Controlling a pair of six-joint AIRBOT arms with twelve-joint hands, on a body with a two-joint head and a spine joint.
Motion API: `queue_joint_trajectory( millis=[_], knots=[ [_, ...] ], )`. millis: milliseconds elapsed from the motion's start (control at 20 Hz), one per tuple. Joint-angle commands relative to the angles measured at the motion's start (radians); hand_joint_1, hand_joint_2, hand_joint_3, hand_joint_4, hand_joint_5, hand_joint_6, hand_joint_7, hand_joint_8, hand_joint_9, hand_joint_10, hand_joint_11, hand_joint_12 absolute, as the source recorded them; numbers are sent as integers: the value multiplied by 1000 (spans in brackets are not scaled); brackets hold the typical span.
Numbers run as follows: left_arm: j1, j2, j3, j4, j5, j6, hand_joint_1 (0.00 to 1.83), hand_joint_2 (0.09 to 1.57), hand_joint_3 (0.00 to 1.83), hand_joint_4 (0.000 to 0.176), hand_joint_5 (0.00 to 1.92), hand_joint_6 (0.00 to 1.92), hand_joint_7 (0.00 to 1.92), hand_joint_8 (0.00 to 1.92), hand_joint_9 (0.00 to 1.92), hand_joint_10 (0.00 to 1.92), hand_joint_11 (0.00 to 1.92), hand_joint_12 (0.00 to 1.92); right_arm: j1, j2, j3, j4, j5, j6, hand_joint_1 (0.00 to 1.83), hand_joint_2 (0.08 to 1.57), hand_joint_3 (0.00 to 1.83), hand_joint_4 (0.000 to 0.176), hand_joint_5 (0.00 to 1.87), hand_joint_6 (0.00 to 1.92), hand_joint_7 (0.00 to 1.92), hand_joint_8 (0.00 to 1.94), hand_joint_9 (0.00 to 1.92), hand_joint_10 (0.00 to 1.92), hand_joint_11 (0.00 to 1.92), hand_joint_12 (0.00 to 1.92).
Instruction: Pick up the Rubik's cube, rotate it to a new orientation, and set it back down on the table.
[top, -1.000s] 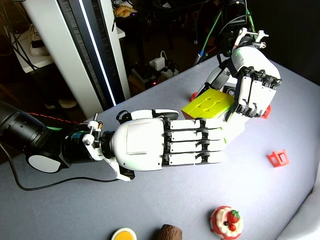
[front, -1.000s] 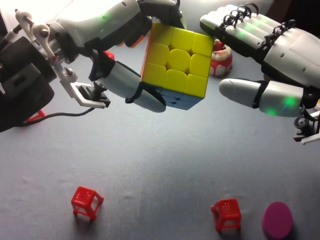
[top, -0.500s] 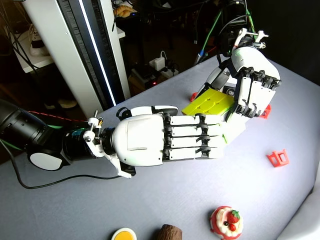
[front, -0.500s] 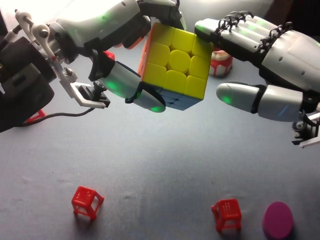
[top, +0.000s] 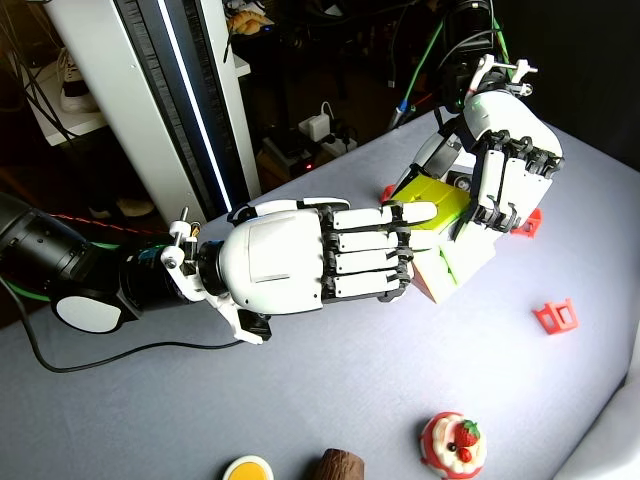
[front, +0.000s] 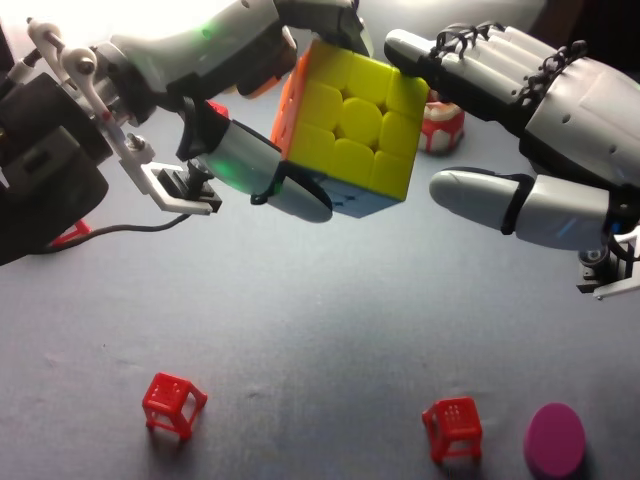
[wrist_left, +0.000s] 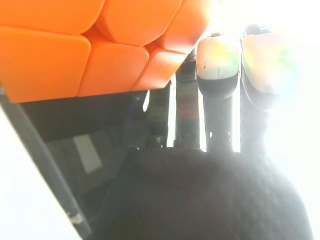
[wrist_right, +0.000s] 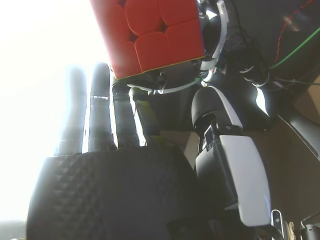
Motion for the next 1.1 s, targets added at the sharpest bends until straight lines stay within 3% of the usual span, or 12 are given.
queue_joint_trajectory(
  millis=[0,150,250,350,500,650,800,850,900,950,1000,1050],
  knots=[
    [-12,3,0,-53,-162,-12,1225,550,1527,0,914,1751,1057,1920,1316,1921,1426,1921,-4,2,-11,6,132,6,43,1410,0,0,8,201,8,1311,121,1686,0,1921],
    [-10,3,0,-56,-162,-9,1232,508,1577,0,978,1712,1069,1921,1293,1921,1401,1921,-16,10,-28,6,151,6,139,1382,0,0,0,388,108,1401,200,1742,0,1921],
    [-8,3,2,-63,-164,-8,1231,543,1513,0,930,1692,1047,1921,1311,1921,1431,1921,-25,15,-41,1,162,6,206,1361,0,0,0,955,209,1412,268,1746,0,1921],
    [-7,3,2,-67,-167,-7,1232,590,1372,0,924,1543,966,1921,1243,1921,1350,1921,-35,18,-51,1,173,6,219,1346,0,0,0,1160,318,1374,357,1728,25,1921],
    [-5,3,2,-71,-169,-6,1203,836,935,0,759,1402,796,1921,1288,1921,1392,1921,-45,18,-69,-13,185,6,253,1333,0,0,0,1072,338,1356,395,1681,86,1921],
    [-3,3,1,-71,-172,-6,1208,823,956,0,763,1407,807,1921,1340,1921,1441,1921,-46,22,-68,-6,186,6,242,1346,0,0,0,998,285,1377,339,1690,44,1921],
    [1,3,-3,-68,-182,-7,1212,798,981,0,809,1378,801,1921,1290,1921,1398,1921,-46,27,-52,28,186,6,236,1362,5,0,0,668,93,1402,125,1775,0,1921],
    [1,3,-4,-67,-184,-7,1216,758,1054,0,829,1405,829,1921,1287,1921,1393,1921,-46,27,-44,39,186,6,204,1369,8,0,0,484,18,1046,24,1715,0,1921],
    [1,3,-5,-65,-186,-7,1215,753,1066,0,823,1418,837,1921,1283,1921,1391,1921,-46,27,-34,54,185,6,136,1380,12,0,0,386,3,440,4,1440,0,1915],
    [1,3,-6,-63,-188,-8,1217,736,1102,0,825,1441,855,1921,1294,1921,1406,1921,-46,26,-26,64,185,6,111,1382,10,0,0,396,0,195,0,1176,0,1884],
    [2,4,-7,-61,-191,-10,1222,669,1235,0,853,1523,913,1921,1287,1921,1392,1921,-46,25,-16,74,185,6,123,1383,8,0,0,355,0,38,0,427,0,1809],
    [2,4,-9,-56,-195,-11,1224,634,1312,0,869,1580,946,1921,1268,1921,1371,1921,-46,22,-3,86,183,6,99,1387,4,0,0,278,0,7,0,85,0,1317]
  ],
)
